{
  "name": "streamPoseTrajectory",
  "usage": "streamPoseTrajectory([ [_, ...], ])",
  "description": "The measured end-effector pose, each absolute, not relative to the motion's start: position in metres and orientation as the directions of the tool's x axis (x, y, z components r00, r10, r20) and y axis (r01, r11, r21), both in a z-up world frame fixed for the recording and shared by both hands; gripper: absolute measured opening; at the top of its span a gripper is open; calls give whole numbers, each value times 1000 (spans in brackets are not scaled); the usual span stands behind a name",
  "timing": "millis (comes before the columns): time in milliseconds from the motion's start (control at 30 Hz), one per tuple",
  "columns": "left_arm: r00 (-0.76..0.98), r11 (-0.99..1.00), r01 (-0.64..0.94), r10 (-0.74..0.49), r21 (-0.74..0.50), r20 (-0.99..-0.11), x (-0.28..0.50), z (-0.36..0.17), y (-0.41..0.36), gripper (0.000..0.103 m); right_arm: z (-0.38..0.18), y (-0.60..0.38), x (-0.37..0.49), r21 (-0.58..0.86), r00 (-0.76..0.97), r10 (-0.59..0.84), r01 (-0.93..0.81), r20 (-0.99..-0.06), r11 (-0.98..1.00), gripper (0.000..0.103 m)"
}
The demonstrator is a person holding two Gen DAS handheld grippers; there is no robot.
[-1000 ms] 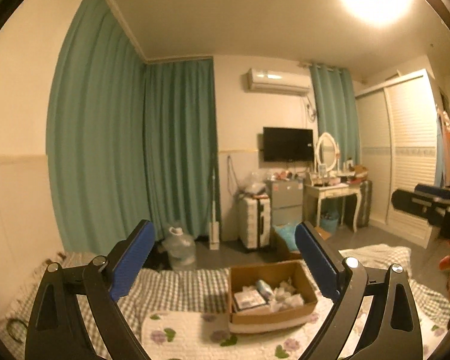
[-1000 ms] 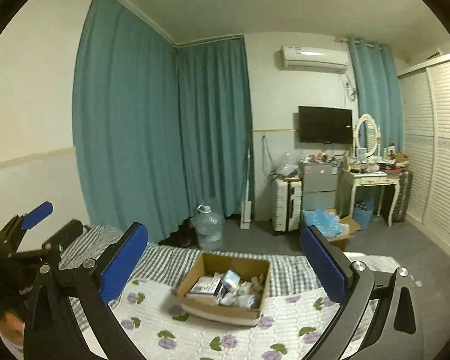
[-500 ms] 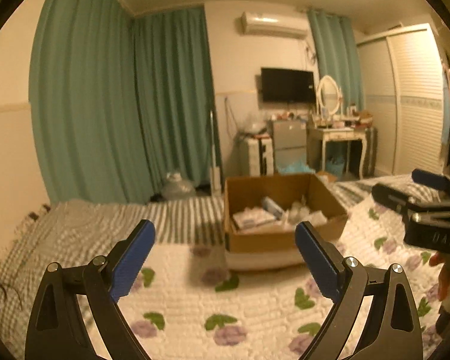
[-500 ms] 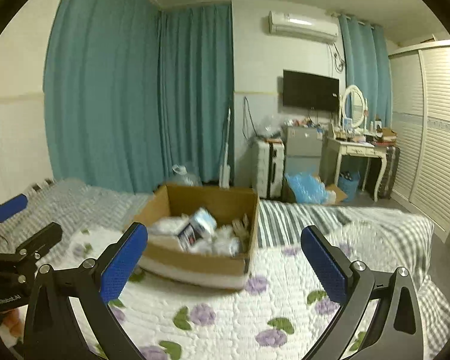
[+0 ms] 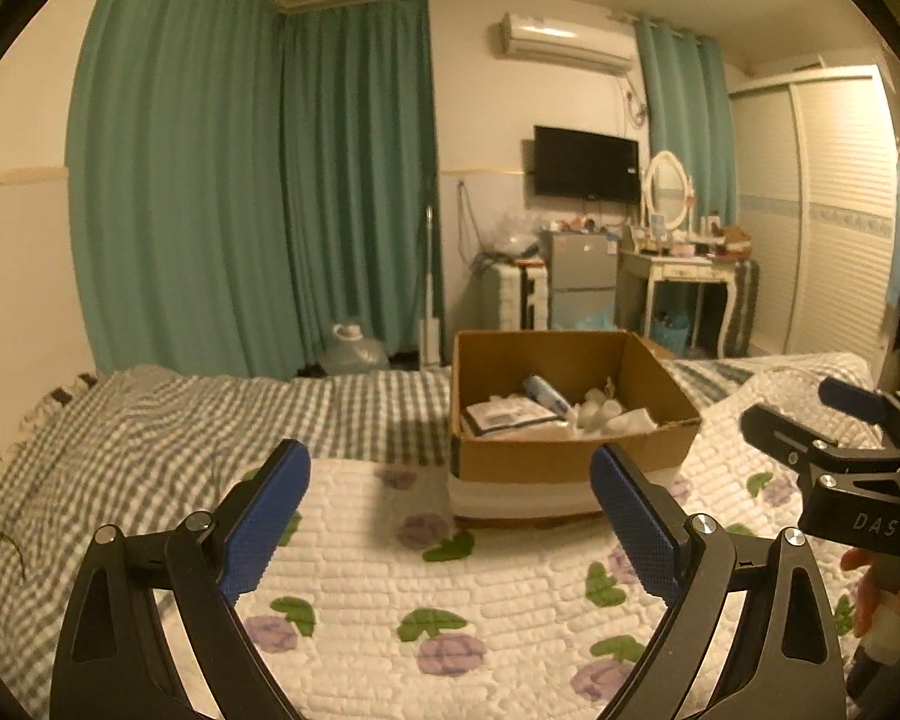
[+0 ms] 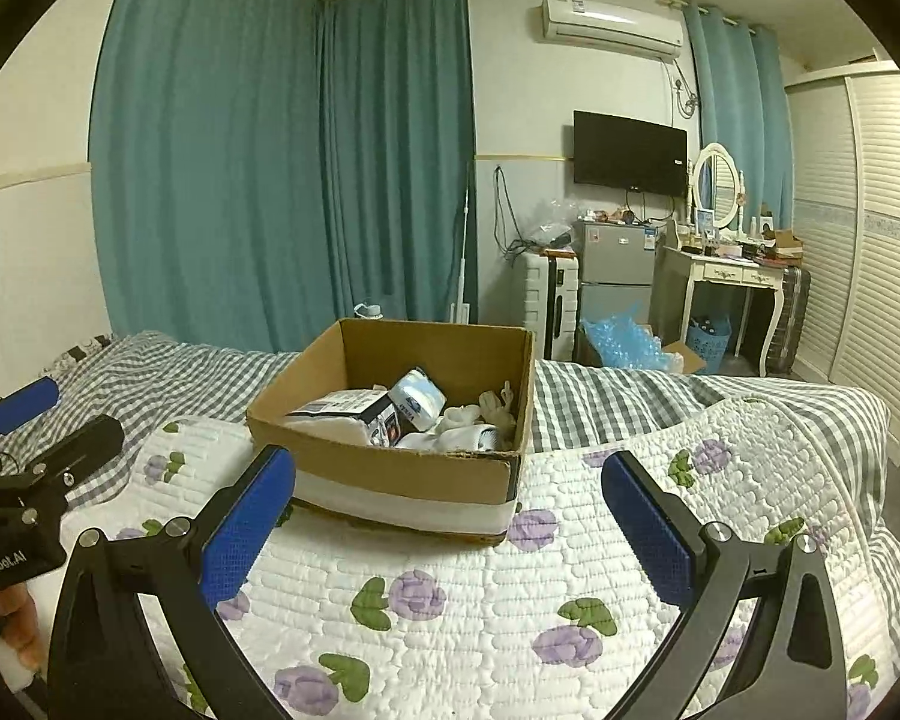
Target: Organize soft objects
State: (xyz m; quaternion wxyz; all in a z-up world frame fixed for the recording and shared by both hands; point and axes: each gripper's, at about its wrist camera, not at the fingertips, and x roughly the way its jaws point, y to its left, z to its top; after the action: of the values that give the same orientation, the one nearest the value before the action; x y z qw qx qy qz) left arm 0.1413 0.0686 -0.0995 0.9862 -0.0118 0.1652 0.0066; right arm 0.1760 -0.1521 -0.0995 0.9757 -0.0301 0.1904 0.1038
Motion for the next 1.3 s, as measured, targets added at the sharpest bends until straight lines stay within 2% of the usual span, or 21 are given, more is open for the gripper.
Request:
streamPoseTrajectory([
  [267,942,999,-14,-5,-53,-334,141,-100,74,96,-98,-150,175,-22,902,194,-220,-386,975,103],
  [1300,943,1000,-18,9,-24,-333,141,-99,76,96,-97,-149,176,-2,902,195,-212,-385,977,103],
])
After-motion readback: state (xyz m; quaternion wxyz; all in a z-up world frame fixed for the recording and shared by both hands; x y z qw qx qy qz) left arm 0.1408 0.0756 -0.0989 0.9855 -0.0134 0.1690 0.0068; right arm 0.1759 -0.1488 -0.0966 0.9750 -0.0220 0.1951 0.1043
